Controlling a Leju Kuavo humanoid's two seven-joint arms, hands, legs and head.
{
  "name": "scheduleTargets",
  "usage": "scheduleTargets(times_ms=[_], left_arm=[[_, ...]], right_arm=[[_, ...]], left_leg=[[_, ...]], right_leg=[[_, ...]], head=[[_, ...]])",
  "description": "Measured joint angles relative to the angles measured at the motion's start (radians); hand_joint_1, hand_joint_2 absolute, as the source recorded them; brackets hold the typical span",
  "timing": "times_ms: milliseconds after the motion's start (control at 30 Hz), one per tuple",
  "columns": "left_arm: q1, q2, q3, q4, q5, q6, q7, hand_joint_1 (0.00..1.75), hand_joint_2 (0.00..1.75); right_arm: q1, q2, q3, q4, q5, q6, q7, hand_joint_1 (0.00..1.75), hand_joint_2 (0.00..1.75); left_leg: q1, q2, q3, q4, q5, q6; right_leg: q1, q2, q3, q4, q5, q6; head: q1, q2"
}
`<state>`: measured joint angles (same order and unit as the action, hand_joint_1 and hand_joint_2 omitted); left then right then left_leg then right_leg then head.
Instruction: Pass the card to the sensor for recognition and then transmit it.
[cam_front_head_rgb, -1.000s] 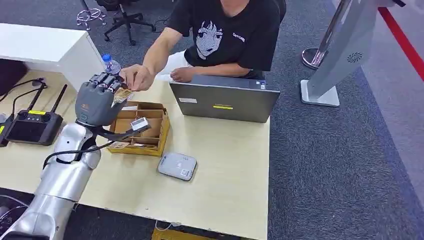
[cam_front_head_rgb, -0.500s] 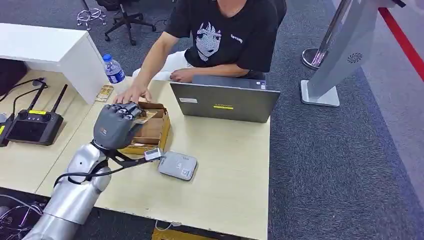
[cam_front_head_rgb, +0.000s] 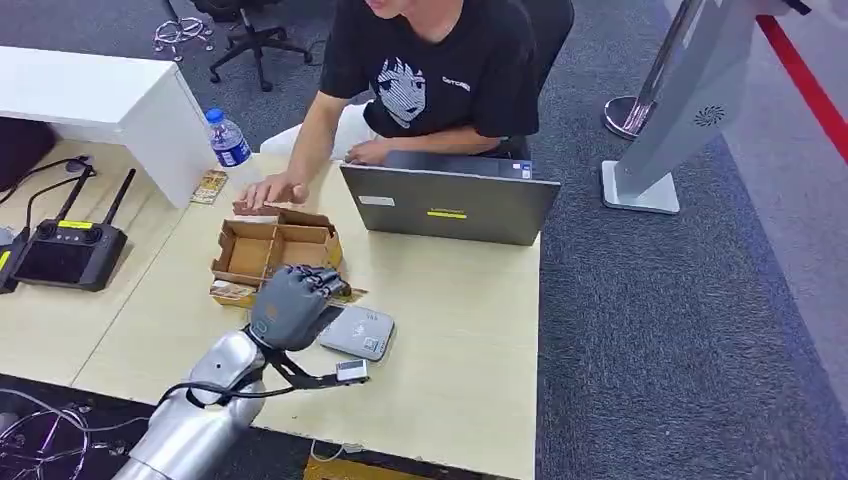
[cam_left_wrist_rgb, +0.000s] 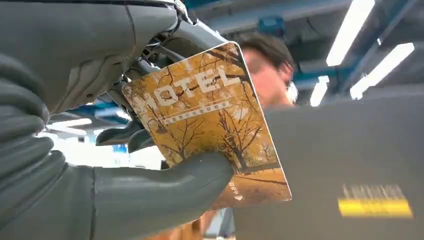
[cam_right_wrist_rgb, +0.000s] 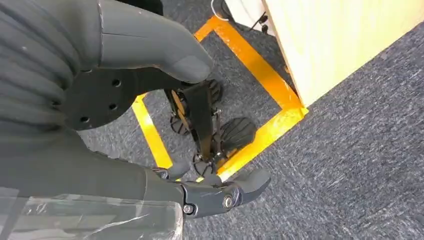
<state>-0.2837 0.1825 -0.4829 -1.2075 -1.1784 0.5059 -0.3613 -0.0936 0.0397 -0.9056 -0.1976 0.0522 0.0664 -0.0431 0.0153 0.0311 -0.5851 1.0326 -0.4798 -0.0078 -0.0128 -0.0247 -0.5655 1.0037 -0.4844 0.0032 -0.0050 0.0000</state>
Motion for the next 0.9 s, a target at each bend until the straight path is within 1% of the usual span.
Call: scheduleTargets(times_ms=[33,167,267,300,333,367,500,533,567,633,900], left_arm=[[-0.005,-0.004,-0.009,0.022,-0.003,-0.003,0.005,1.69,1.75],[-0.031,-0.016,-0.035,0.103,-0.013,-0.019,0.023,1.69,1.75],[-0.043,-0.023,-0.042,0.139,-0.013,-0.022,0.024,1.68,1.75],[-0.046,-0.023,-0.044,0.147,-0.013,-0.023,0.024,1.71,1.75],[-0.047,-0.025,-0.045,0.155,-0.013,-0.023,0.024,1.69,1.75],[-0.05,-0.028,-0.045,0.162,-0.013,-0.023,0.024,1.75,1.75],[-0.058,-0.031,-0.048,0.188,-0.016,-0.036,0.027,1.75,1.75],[-0.059,-0.032,-0.05,0.193,-0.016,-0.037,0.027,1.71,1.75],[-0.061,-0.032,-0.052,0.198,-0.015,-0.041,0.027,1.73,1.75],[-0.065,-0.033,-0.055,0.204,-0.015,-0.055,0.027,1.75,1.75],[-0.084,-0.037,-0.081,0.237,-0.02,-0.128,0.036,1.73,1.75]], right_arm=[[0.0,0.0,0.0,0.0,0.0,0.0,0.0,0.0,1.75],[-0.002,0.0,0.0,0.001,0.002,0.0,0.005,0.0,1.75],[-0.003,0.0,0.0,0.002,0.002,0.0,0.006,0.0,1.75],[-0.003,0.0,0.0,0.002,0.002,0.0,0.006,0.0,1.75],[-0.003,0.0,0.0,0.002,0.002,0.0,0.006,0.0,1.75],[-0.003,0.0,0.0,0.002,0.002,0.0,0.006,0.0,1.75],[-0.004,0.0,0.0,0.004,0.007,-0.007,0.009,0.0,1.75],[-0.004,0.0,0.0,0.005,0.01,-0.01,0.01,0.0,1.75],[-0.004,0.0,0.0,0.005,0.013,-0.012,0.011,0.0,1.75],[-0.004,0.0,0.0,0.005,0.015,-0.014,0.012,0.0,1.75],[-0.004,0.0,0.0,0.006,0.02,-0.013,0.014,0.0,1.75]], left_leg=[[0.0,0.0,0.0,0.0,0.0,0.0],[0.0,0.0,0.0,0.0,0.0,0.0],[0.0,0.0,0.0,0.0,0.0,0.0],[0.0,0.0,0.0,0.0,0.0,0.0],[0.0,0.0,0.0,0.0,0.0,0.0],[0.0,0.0,0.0,0.0,0.0,0.0],[0.0,0.0,0.0,0.0,0.0,0.0],[0.0,0.0,0.0,0.0,0.0,0.0],[0.0,0.0,0.0,0.0,0.0,0.0],[0.0,0.0,0.0,0.0,0.0,0.0],[0.0,0.0,0.0,0.0,0.0,0.0]], right_leg=[[0.0,0.0,0.0,0.0,0.0,0.0],[0.0,0.0,0.0,0.0,0.0,0.0],[0.0,0.0,0.0,0.0,0.0,0.0],[0.0,0.0,0.0,0.0,0.0,0.0],[0.0,0.0,0.0,0.0,0.0,0.0],[0.0,0.0,0.0,0.0,0.0,0.0],[0.0,0.0,0.0,0.0,0.0,0.0],[0.0,0.0,0.0,0.0,0.0,0.0],[0.0,0.0,0.0,0.0,0.0,0.0],[0.0,0.0,0.0,0.0,0.0,0.0],[0.0,0.0,0.0,0.0,0.0,0.0]], head=[[0.0,0.0],[0.0,0.0],[0.0,0.0],[0.0,0.0],[0.0,0.0],[0.0,0.0],[0.0,0.0],[0.0,0.0],[0.0,0.0],[0.0,0.0],[0.0,0.0]])
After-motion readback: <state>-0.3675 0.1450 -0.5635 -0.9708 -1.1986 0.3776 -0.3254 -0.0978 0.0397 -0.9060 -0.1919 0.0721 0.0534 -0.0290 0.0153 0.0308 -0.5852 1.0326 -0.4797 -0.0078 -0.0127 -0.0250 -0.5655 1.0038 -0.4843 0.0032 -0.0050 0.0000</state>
